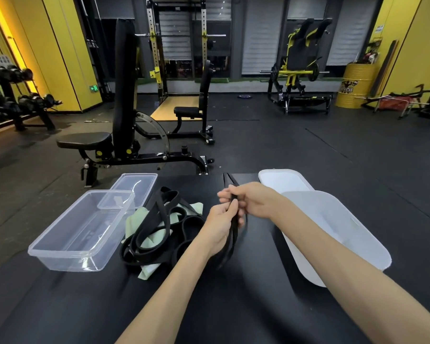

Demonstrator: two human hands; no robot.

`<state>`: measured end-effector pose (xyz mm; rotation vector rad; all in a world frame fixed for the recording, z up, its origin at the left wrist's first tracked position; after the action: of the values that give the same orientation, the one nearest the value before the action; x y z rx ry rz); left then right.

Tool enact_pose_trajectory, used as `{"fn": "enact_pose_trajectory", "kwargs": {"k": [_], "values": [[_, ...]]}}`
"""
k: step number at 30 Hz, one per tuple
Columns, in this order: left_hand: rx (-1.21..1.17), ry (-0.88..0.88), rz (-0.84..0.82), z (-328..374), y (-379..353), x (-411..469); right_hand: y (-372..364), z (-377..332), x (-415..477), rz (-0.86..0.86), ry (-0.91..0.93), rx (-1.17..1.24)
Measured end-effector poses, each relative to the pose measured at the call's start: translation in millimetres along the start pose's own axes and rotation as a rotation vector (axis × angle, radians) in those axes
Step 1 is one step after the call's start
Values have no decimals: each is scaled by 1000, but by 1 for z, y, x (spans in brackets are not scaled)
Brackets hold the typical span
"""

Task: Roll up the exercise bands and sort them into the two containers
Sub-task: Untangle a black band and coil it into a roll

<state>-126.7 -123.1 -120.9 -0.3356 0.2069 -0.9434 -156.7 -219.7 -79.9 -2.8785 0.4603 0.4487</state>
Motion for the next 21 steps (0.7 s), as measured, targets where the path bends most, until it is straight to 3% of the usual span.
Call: {"fn": "enact_pose_trajectory", "kwargs": {"k": [4,10,16,21], "values": [[26,65,-15,-10,3,-9,8,-9,0,91,133,189],[-27,129,18,-23,9,-24,-6,29,-11,34,29,58],[-43,148,25,-26,4,-37,0,18,-14,50,126,272],[-85,146,138,-25,5,-46,-19,41,-29,34,39,23]]}}
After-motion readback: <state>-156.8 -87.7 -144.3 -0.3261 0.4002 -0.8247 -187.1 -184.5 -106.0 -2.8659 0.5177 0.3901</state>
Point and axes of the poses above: each hand's wrist, its own x-axis towards the middle knuckle, its own y-axis out of the back of the hand, z = x × y, the point moved 3 cm from there along x, towards the middle knuckle, and after that the axes turned 1 degree about -z, right-handed, at the moved point
